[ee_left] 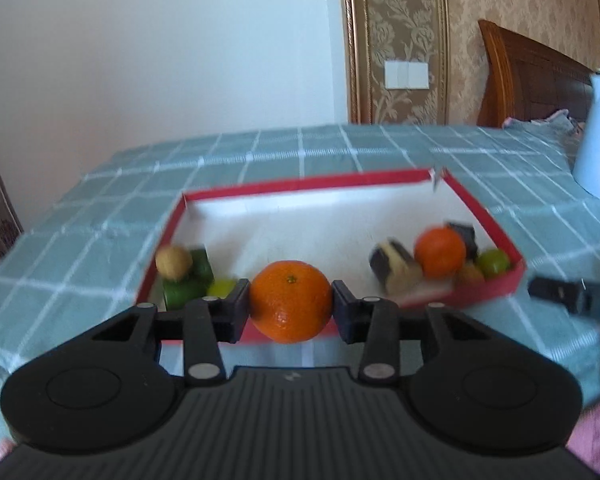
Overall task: Organize fruits
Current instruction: 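Lift the orange into the red box and open the left tool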
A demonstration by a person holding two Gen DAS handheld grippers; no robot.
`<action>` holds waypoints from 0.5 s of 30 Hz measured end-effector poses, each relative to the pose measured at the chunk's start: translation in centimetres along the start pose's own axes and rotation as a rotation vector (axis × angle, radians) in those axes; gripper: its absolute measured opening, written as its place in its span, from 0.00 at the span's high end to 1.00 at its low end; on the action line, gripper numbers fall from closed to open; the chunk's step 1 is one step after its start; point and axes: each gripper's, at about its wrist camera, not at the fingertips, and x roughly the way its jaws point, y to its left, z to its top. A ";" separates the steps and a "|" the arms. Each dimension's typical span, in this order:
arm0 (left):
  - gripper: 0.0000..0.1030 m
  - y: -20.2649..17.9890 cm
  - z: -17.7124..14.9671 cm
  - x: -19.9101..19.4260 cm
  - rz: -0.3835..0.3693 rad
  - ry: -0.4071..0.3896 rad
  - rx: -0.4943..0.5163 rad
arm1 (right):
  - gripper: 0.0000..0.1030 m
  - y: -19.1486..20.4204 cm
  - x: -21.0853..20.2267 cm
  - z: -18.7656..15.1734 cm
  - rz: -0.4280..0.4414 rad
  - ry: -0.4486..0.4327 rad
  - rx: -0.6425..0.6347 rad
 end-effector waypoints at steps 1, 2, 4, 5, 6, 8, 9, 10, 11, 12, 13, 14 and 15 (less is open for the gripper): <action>0.62 0.0 0.5 0.4 0.011 -0.003 -0.003 | 0.21 0.0 0.0 0.0 0.000 0.000 0.001; 0.62 0.1 1.0 1.0 0.018 -0.001 -0.007 | 0.21 0.0 0.0 0.0 -0.001 -0.001 0.003; 0.62 0.2 1.8 2.2 0.031 0.008 -0.021 | 0.21 -0.1 0.0 0.0 0.000 0.000 0.009; 0.62 0.3 2.1 2.8 0.035 0.011 -0.029 | 0.21 -0.1 0.0 0.0 0.000 0.000 0.012; 0.62 0.4 2.4 3.4 0.035 0.015 -0.036 | 0.21 -0.1 0.0 0.0 0.000 -0.001 0.014; 0.62 0.6 2.8 4.5 0.037 0.027 -0.051 | 0.21 -0.1 0.0 0.0 0.000 -0.001 0.015; 0.62 0.7 2.9 5.0 0.040 0.034 -0.056 | 0.21 -0.2 0.0 0.0 0.000 -0.001 0.017; 0.62 0.8 2.9 5.5 0.042 0.038 -0.060 | 0.21 -0.2 0.0 0.0 0.001 0.000 0.018; 0.62 0.9 2.9 5.9 0.045 0.044 -0.062 | 0.21 -0.2 0.0 0.0 0.002 0.001 0.021; 0.62 1.1 2.8 6.2 0.048 0.048 -0.065 | 0.21 -0.3 0.0 0.0 0.003 0.001 0.023; 0.62 1.2 2.8 6.6 0.049 0.055 -0.071 | 0.21 -0.3 0.0 0.0 0.004 0.001 0.025; 0.62 1.4 2.7 6.9 0.047 0.061 -0.077 | 0.21 -0.4 0.0 0.0 0.005 0.001 0.026; 0.62 1.5 2.6 7.2 0.046 0.067 -0.082 | 0.21 -0.4 0.0 0.0 0.006 0.001 0.027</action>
